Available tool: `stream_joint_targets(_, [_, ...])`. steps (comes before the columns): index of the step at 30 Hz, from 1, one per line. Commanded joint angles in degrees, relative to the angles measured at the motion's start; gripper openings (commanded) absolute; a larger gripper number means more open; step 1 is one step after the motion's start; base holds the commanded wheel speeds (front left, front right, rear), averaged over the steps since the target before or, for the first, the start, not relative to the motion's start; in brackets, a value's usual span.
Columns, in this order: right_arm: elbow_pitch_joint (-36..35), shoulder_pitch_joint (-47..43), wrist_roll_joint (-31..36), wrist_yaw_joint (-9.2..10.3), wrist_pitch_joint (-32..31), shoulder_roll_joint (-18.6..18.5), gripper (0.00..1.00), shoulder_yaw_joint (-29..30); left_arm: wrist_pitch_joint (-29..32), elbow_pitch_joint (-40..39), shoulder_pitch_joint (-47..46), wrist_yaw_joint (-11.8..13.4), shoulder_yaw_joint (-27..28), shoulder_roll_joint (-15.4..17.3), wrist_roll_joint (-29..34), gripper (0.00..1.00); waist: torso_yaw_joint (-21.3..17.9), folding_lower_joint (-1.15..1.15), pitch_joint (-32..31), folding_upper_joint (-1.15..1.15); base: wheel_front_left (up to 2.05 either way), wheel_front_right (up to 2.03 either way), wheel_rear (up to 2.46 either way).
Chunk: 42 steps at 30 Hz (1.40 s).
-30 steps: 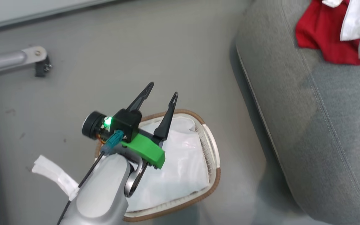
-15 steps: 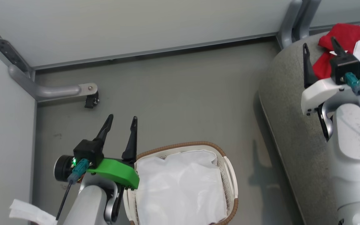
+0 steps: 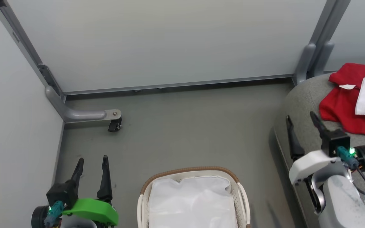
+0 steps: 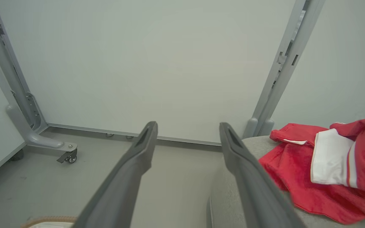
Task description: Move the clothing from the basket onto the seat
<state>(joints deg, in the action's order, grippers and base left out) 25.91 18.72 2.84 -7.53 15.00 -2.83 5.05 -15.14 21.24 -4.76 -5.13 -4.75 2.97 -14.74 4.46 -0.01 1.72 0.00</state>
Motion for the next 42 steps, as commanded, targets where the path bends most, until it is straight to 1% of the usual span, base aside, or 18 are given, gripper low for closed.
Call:
stream_joint_targets(1, [-1.1, -2.2, -0.9, 0.08, 0.3, -0.2, 1.00, -0.7, 0.0, -0.3, 1.5, -0.4, 0.5, 0.0, 0.2, 1.00, 0.8, 0.01, -0.9, 0.00, 0.00, 0.00, 0.00])
stream_joint_targets(4, [-3.5, -5.5, -0.2, 0.08, 0.3, -0.2, 1.00, -1.9, 0.0, -0.3, 2.8, -0.6, 0.8, -0.1, 0.3, 1.00, 1.0, 0.01, -1.1, 0.00, 0.00, 0.00, 0.00])
stream_joint_targets(8, [-5.4, -9.1, -2.3, 0.08, 0.3, -0.2, 1.00, -2.7, 0.0, -1.0, 4.3, -0.7, 0.5, -0.1, -0.9, 1.00, 1.2, 0.01, -1.4, 0.00, 0.00, 0.00, 0.00])
stream_joint_targets(15, [-7.1, -13.0, -6.6, 0.08, 0.3, -0.2, 1.00, -2.6, 0.0, -1.8, 6.4, 0.2, -1.0, -0.1, -2.1, 1.00, 1.1, 0.01, -1.6, 0.00, 0.00, 0.00, 0.00])
stream_joint_targets(23, [-7.5, -14.6, -7.6, 0.08, 0.3, -0.2, 1.00, -2.6, 0.0, -1.9, 6.9, 0.5, -1.2, -0.1, -2.3, 1.00, 0.7, 0.01, -2.1, 0.00, 0.00, 0.00, 0.00])
stream_joint_targets(42, [-6.9, -14.6, -8.6, 0.08, 0.3, -0.2, 1.00, -1.8, 0.0, -2.7, 6.4, 0.7, -0.7, -0.1, -2.3, 1.00, 0.3, 0.01, -2.4, 0.00, 0.00, 0.00, 0.00])
